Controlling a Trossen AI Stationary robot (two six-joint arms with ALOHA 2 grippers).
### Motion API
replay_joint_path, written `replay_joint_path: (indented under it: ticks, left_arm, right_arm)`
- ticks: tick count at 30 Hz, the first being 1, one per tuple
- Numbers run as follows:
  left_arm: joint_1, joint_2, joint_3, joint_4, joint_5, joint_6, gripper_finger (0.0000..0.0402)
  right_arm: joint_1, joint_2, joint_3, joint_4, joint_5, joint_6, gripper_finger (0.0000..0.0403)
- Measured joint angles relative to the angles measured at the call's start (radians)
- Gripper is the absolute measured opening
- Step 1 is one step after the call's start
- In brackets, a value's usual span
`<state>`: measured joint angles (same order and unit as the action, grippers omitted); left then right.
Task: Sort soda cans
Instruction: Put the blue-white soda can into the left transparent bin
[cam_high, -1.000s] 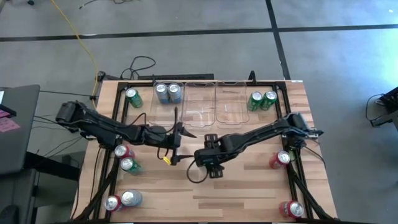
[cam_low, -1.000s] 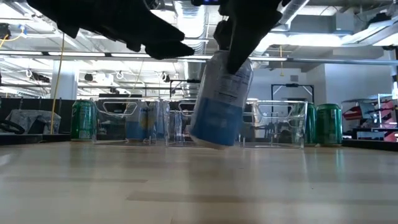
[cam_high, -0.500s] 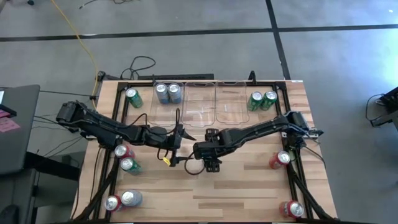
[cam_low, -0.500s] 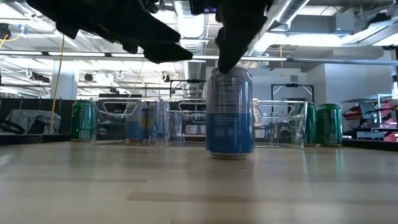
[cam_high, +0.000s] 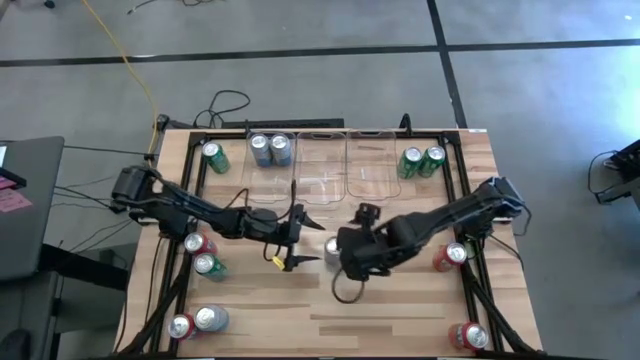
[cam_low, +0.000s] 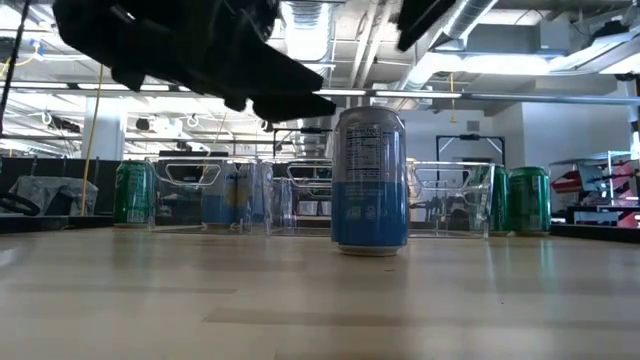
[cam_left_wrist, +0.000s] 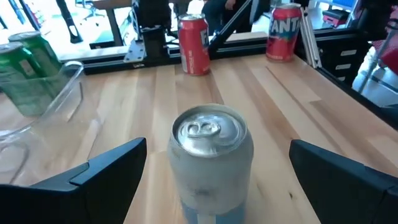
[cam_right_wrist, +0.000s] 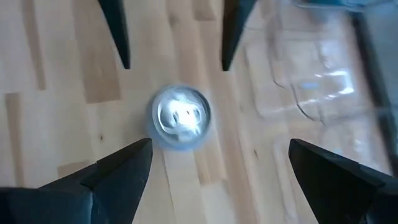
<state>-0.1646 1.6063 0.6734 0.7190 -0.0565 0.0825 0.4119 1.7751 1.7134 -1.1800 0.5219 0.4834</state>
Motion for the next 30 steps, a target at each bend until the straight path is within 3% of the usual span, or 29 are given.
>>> replay_joint_path:
  ticks: [10,19,22,26,30]
  left_arm:
    - [0.001,0.196,0.155,-0.008,0.001,0.014,0.0389]
    - [0.02,0.229,0.196,-0.052,0.016,0.04,0.0387]
    - [0.026,0.229,0.196,-0.058,0.019,0.033,0.0363]
    - [0.033,0.228,0.196,-0.063,0.023,0.033,0.0298]
    - [0.038,0.225,0.196,-0.065,0.021,0.031,0.0292]
  right_arm:
    - [0.106,-0.03,-0.001,-0.228,0.161,0.313,0.0395]
    - [0.168,-0.03,-0.002,-0.294,0.218,0.449,0.0395]
    - [0.176,-0.03,-0.002,-0.34,0.243,0.509,0.0395]
    - [0.169,-0.044,-0.039,-0.336,0.261,0.545,0.0395]
    - [0.155,-0.091,-0.102,-0.322,0.272,0.573,0.0395]
